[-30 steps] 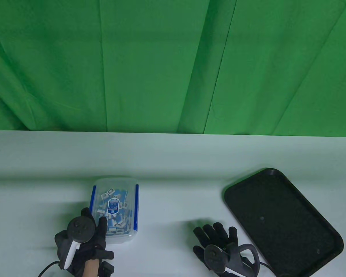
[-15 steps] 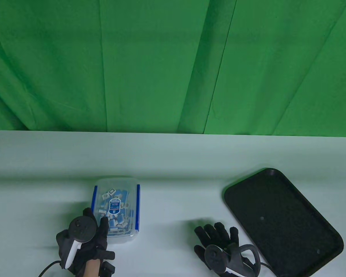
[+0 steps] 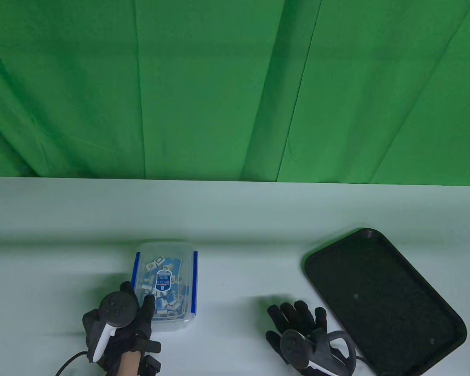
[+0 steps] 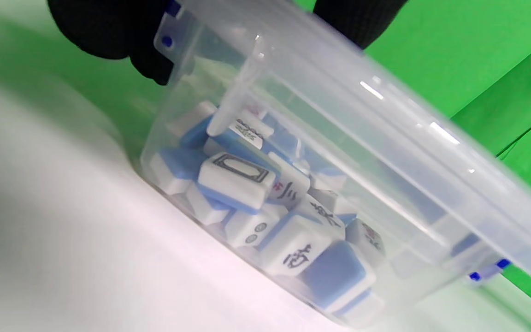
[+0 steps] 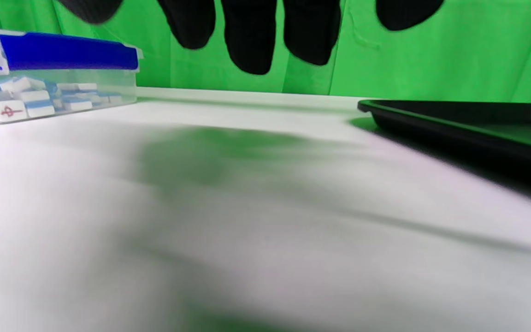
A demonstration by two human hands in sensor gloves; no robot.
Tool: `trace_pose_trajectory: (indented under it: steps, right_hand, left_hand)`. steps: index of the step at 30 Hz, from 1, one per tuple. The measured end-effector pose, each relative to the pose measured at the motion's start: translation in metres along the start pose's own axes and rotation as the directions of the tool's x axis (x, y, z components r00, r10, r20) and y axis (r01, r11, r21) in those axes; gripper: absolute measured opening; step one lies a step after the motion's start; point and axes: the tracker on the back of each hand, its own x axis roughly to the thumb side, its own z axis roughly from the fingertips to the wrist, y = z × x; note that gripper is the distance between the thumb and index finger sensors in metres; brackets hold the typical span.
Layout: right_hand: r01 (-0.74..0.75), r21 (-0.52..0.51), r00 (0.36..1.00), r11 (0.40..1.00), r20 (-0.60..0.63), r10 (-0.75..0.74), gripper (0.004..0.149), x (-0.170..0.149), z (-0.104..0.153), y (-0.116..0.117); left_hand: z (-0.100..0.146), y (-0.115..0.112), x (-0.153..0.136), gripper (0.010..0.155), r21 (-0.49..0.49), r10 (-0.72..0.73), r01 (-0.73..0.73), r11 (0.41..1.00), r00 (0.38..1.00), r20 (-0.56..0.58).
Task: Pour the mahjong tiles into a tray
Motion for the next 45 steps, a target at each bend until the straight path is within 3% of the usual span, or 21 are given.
trace_pose_trajectory:
  steps: [28, 45]
  right_hand:
    - [0.022, -0.030, 0.999, 0.999, -0.033, -0.023, 0.067, -0.005, -0.002, 0.001]
    - [0.067, -0.049, 0.996, 0.997, -0.063, -0.070, 0.070, -0.011, -0.004, 0.001]
  left_hand:
    - [0.004, -0.022, 0.028, 0.082, -0.113, -0.009, 0.021, 0.993, 0.994, 0.110]
    - [0.011, -0.042, 0.055, 0.082, -0.089, -0.097, 0.118, 0.989, 0.973, 0.207]
